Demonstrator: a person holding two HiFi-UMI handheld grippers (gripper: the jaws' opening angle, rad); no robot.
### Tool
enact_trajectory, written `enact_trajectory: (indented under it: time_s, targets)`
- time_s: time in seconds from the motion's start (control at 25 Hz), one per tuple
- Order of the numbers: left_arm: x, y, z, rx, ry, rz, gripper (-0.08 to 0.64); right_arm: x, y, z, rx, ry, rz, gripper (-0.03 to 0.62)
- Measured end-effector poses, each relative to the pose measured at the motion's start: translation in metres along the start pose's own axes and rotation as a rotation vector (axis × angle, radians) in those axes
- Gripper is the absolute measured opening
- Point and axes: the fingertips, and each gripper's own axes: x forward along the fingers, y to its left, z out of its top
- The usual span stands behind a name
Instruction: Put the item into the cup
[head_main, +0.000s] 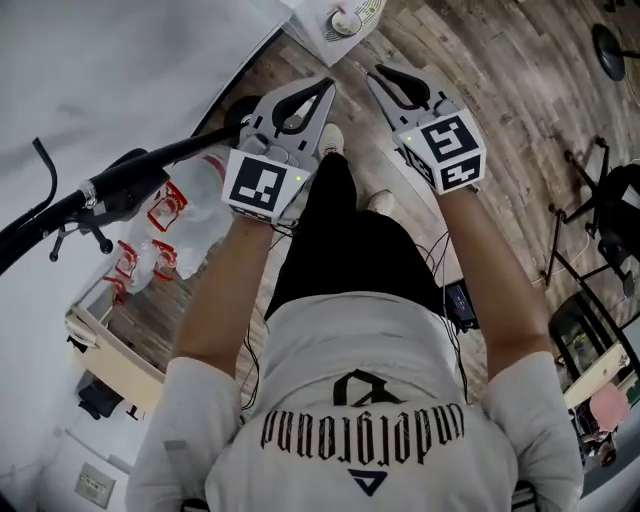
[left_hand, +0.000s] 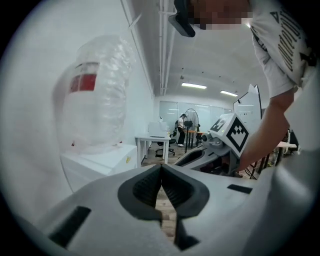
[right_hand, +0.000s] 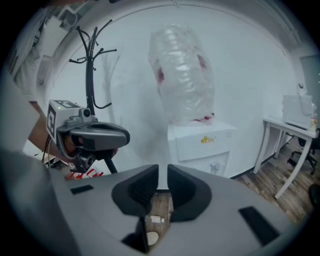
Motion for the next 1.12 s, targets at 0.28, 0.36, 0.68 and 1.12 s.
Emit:
enact_trajectory:
  time_s: [0.28, 0.36, 0.68, 1.12]
  targets:
    - [-0.046, -0.082, 0.052, 0.015, 0.007, -0.003, 0.008, -0.124, 0.054, 0.035, -0.061, -0.07, 0.016, 0.009]
    - [-0.059, -0.105, 0.072, 0.035, -0.012, -0.021, 0.008, -0.154, 0.072, 0.041, -0.076, -0.086, 0.03, 0.006]
    - [-0.112, -0.191, 0.157, 0.043, -0.121, -0.1, 0.008, -0.262, 0.129, 0.06, -0.109, -0.137, 0.065, 0.006]
    - [-0.159, -0.258, 0.181, 0.036, -0.138, -0.099, 0.008, -0.352, 0.139, 0.078, -0.132, -0.293, 0.004, 0.005]
